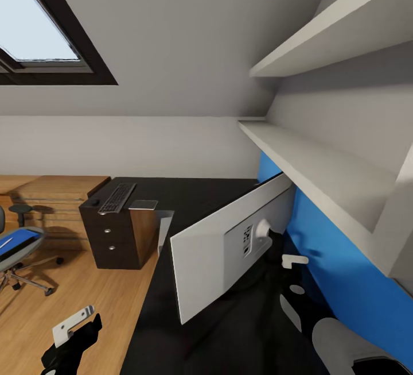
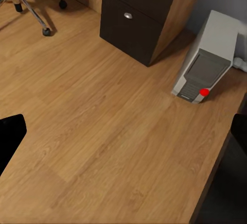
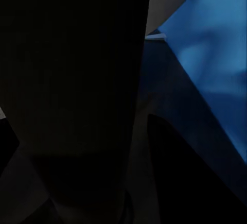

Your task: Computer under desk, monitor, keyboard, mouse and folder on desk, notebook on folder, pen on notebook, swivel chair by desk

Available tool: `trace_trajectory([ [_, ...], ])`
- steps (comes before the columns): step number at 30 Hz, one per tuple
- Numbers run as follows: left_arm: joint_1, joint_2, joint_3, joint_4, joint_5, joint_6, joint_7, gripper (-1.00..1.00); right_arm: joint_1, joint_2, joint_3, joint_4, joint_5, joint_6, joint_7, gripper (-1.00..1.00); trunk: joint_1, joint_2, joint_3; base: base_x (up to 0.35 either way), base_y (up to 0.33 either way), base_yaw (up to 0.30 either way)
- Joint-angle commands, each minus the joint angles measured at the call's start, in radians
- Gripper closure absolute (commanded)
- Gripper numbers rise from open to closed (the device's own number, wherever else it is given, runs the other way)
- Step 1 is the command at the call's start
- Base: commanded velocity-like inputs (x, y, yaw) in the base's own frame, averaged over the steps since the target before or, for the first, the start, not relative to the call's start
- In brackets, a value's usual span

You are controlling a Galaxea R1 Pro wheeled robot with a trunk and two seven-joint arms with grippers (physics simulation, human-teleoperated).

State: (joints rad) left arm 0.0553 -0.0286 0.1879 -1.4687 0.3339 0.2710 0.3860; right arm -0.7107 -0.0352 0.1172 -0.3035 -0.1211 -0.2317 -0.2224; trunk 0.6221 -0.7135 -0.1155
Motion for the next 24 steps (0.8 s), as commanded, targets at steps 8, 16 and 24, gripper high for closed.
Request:
trace_trajectory([
  [8,0.0,-0.001,0.001,-0.002,0.008,0.004,0.004,-1.0,0.0,-0.002,0.015,0.001,-0.018,-0.008,-0.037,1.0,0.0,-0.001,-0.002,0.0,-0.004,0.0],
  [16,0.0,-0.001,0.001,-0.002,0.008,0.003,0.004,-1.0,-0.001,-0.002,0.015,0.001,-0.018,-0.008,-0.036,1.0,0.0,-0.001,-0.002,0.074,-0.02,0.0],
  [24,0.0,-0.001,0.001,-0.002,0.008,0.002,0.004,-1.0,-0.001,-0.001,0.015,0.002,-0.018,-0.008,-0.036,1.0,0.0,-0.001,-0.002,0.067,-0.019,0.0],
])
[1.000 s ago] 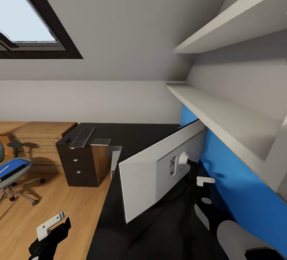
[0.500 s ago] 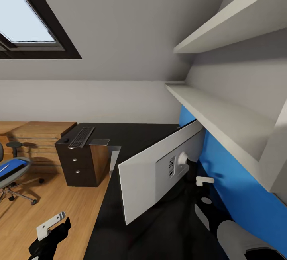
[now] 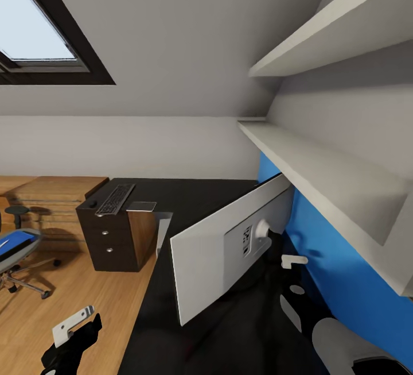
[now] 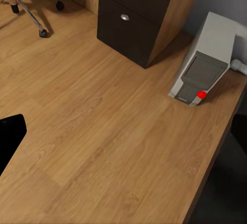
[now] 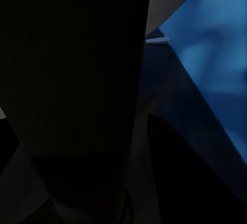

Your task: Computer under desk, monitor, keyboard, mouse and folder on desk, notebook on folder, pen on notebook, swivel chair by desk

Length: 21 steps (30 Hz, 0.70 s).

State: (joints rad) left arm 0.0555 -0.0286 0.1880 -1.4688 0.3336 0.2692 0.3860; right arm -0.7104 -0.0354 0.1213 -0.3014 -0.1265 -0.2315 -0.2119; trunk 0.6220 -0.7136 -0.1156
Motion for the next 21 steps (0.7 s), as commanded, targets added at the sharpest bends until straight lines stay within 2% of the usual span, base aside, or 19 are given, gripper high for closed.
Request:
trace_trajectory([
  [1,0.0,0.0,0.001,-0.002,0.008,0.004,0.004,-1.0,-0.001,-0.001,0.011,0.0,-0.013,-0.008,-0.046,1.0,0.0,-0.001,-0.001,0.012,-0.003,0.0],
  [7,0.0,0.0,0.002,-0.002,0.008,0.004,0.004,-1.0,-0.001,-0.001,0.011,0.001,-0.013,-0.008,-0.046,1.0,0.0,-0.001,-0.001,0.004,-0.001,0.0],
  [8,0.0,0.0,0.002,-0.002,0.008,0.004,0.004,-1.0,-0.001,-0.001,0.011,0.001,-0.013,-0.008,-0.046,-1.0,0.0,-0.001,-0.001,0.001,0.0,0.0],
  [21,0.0,0.0,0.002,-0.002,0.009,0.004,0.004,-1.0,-0.001,-0.001,0.011,0.001,-0.012,-0.008,-0.045,-1.0,0.0,-0.001,-0.001,-0.023,0.0,0.0],
])
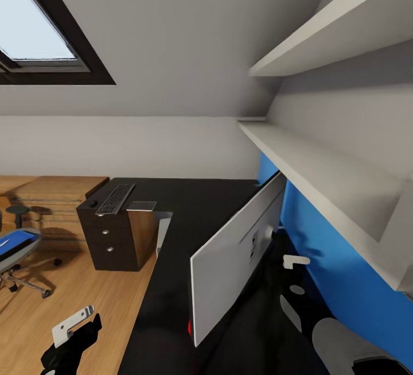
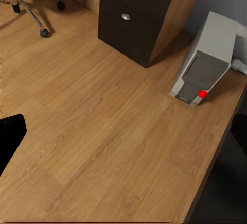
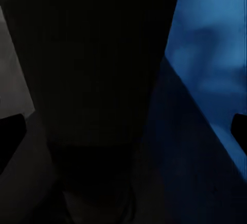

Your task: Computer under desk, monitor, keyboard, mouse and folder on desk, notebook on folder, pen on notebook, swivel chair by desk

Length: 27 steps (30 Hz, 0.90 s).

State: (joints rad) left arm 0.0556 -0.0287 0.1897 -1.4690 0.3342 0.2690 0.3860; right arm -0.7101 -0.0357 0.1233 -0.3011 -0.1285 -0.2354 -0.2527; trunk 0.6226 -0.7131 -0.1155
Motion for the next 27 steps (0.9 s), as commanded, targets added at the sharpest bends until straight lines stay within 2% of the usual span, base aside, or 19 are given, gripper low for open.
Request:
trace_trajectory([
  [1,0.0,0.0,0.001,-0.002,0.008,0.004,0.004,-1.0,-0.001,-0.001,0.009,0.001,-0.01,-0.004,-0.004,-1.0,0.0,-0.002,-0.001,-0.258,0.0,0.0],
  [15,0.0,0.001,0.001,-0.002,0.008,0.004,0.004,-1.0,-0.001,0.0,0.01,0.002,-0.01,-0.004,-0.004,-1.0,0.0,-0.002,-0.001,-0.072,0.0,0.0],
  [23,0.0,0.0,-0.001,-0.002,0.008,0.008,0.004,-1.0,0.0,0.0,0.01,-0.007,-0.011,-0.008,-0.007,-1.0,0.0,-0.002,-0.001,-0.29,0.0,0.0],
  [26,0.0,0.0,-0.004,0.0,0.008,0.01,0.003,-1.0,0.001,0.0,0.01,-0.051,-0.011,-0.032,-0.009,-1.0,0.0,-0.002,-0.001,-0.329,0.0,0.0],
  [27,0.0,0.001,-0.007,0.01,0.008,0.012,0.002,-1.0,0.008,0.0,0.01,-0.108,-0.011,-0.041,-0.01,-1.0,0.0,-0.002,-0.001,-0.332,0.0,0.0],
])
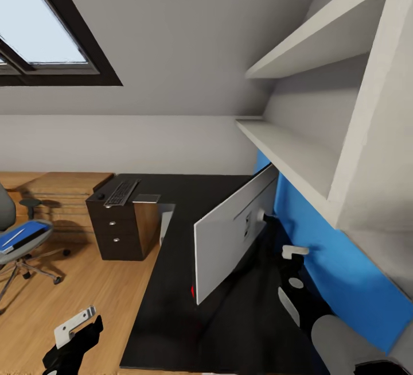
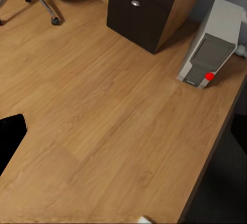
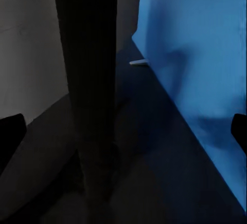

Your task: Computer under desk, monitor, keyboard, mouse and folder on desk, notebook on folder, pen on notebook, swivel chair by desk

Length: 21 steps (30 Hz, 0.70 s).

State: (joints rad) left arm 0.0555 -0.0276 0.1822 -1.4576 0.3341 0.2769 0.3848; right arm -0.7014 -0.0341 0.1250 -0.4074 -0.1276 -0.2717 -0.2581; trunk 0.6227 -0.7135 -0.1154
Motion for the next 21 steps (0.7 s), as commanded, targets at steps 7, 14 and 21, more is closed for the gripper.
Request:
trace_trajectory([
  [7,0.0,0.001,-0.024,0.026,0.008,0.005,0.004,-1.0,0.177,0.0,0.007,-0.374,-0.011,0.096,-0.01,-1.0,0.0,-0.001,-0.002,-0.333,0.014,0.0],
  [14,0.0,0.0,-0.032,0.029,0.007,0.005,0.004,-1.0,0.324,0.018,0.012,-0.689,-0.014,0.358,-0.011,-1.0,0.0,-0.001,-0.002,-0.274,0.199,0.0],
  [21,0.0,0.001,-0.046,0.032,0.007,0.007,0.003,-1.0,0.334,0.064,0.013,-0.722,-0.011,0.388,-0.024,-1.0,0.0,-0.001,-0.002,-0.097,0.302,0.0],
])
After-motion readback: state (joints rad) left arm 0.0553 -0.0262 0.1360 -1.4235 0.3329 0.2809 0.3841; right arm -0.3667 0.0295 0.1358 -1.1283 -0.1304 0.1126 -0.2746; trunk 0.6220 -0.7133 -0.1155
